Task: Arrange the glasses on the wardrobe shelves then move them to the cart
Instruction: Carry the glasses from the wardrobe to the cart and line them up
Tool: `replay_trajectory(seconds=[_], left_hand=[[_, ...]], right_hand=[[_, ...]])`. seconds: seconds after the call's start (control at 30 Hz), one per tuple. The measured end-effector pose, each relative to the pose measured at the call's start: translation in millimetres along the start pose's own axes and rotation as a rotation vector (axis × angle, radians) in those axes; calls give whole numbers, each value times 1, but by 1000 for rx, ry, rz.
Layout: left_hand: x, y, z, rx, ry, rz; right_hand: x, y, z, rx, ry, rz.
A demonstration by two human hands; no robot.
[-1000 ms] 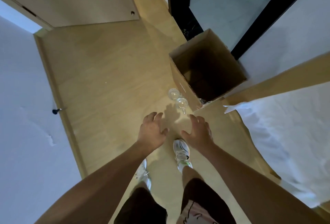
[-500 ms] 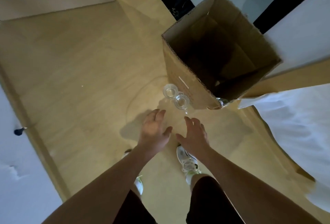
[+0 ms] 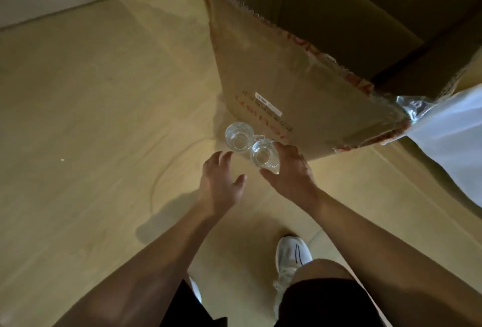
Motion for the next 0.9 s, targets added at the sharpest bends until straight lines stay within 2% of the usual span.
replay_trajectory(seconds=[0.27,0.4,0.57,0.73,0.9], left_hand=[[-43,-61,-28,-101,-11,16],[-46,-90,-41,-80,62,26],[-60,-110,-46,-76,82,8],[-77,-124,-58,-99,97,-31],[-86,-137,-55,-152,93,-18]], right_hand=[[-44,-39,11,110,226,147],[-57,-50,17,69,222,239],[-84,-64,25,-20,146,215],[-87,-69,34,-75,98,314],[-95,-75,46,-163,74,341]])
Point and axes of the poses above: each hand's wrist, its own y-axis away from the middle knuckle, its own x-axis out of the back of the hand, z = x × y, the point moved 9 cm from there along -y, towards the middle knuckle, and after that the axes turned 1 degree about y, right-handed, at the moved point
